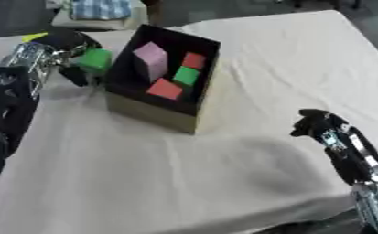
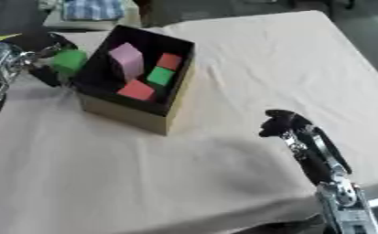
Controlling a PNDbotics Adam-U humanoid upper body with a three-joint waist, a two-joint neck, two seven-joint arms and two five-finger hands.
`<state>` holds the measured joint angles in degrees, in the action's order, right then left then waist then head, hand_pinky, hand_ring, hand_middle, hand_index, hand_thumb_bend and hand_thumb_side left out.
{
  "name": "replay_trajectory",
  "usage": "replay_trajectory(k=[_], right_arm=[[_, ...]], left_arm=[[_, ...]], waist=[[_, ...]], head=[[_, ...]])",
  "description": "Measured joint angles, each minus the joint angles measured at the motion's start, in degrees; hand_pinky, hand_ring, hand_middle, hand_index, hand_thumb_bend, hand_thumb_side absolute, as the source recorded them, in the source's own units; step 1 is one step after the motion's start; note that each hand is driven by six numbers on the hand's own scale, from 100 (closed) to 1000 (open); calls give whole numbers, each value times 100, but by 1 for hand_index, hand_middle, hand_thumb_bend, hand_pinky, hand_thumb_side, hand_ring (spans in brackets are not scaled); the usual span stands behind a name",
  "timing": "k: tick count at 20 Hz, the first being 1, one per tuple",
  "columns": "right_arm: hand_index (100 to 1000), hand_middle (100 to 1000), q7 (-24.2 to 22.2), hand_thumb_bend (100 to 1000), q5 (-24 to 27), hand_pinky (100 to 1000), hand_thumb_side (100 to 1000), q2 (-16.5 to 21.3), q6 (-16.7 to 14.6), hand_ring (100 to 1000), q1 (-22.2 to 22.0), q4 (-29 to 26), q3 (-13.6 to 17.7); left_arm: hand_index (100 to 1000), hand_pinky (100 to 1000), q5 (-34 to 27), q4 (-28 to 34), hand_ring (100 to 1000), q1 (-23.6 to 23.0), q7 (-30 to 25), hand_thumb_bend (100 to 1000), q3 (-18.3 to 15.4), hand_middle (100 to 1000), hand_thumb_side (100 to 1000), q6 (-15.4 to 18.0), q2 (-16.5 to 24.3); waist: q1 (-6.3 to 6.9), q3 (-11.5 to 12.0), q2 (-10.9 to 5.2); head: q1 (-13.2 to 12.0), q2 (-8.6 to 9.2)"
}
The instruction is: Pick up objects on the table and place them in the box.
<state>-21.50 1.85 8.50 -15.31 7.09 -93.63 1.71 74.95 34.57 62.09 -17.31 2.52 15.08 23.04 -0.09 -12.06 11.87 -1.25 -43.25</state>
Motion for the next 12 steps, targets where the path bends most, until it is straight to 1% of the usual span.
replay_trajectory(k=[1,2,5,7,10,12], right_arm=[[792,592,0,100,0,687,700,0,0,608,0,0,0],[792,591,0,100,0,687,699,0,0,608,0,0,0],[792,592,0,100,0,687,698,0,0,608,0,0,2],[792,591,0,100,0,687,698,0,0,608,0,0,3],[793,592,0,100,0,688,697,0,0,609,1,0,5],[793,591,0,100,0,688,696,0,0,609,1,0,5]], left_arm=[[768,745,-33,26,537,-1,-3,275,0,542,141,-3,0],[761,741,-77,80,533,-4,0,266,1,534,128,-6,0],[753,737,-290,464,524,-4,20,219,24,519,125,13,36],[751,738,-548,862,520,-4,31,187,74,510,122,47,106],[752,744,-1088,1534,519,-4,26,143,209,503,126,122,213],[755,747,-1534,1928,523,-4,-55,136,374,508,129,217,234]], waist=[[0,5,0],[0,16,0],[0,58,0],[0,86,0],[5,116,0],[16,120,0]], head=[[0,0],[2,0],[13,0],[25,0],[38,0],[39,0]])
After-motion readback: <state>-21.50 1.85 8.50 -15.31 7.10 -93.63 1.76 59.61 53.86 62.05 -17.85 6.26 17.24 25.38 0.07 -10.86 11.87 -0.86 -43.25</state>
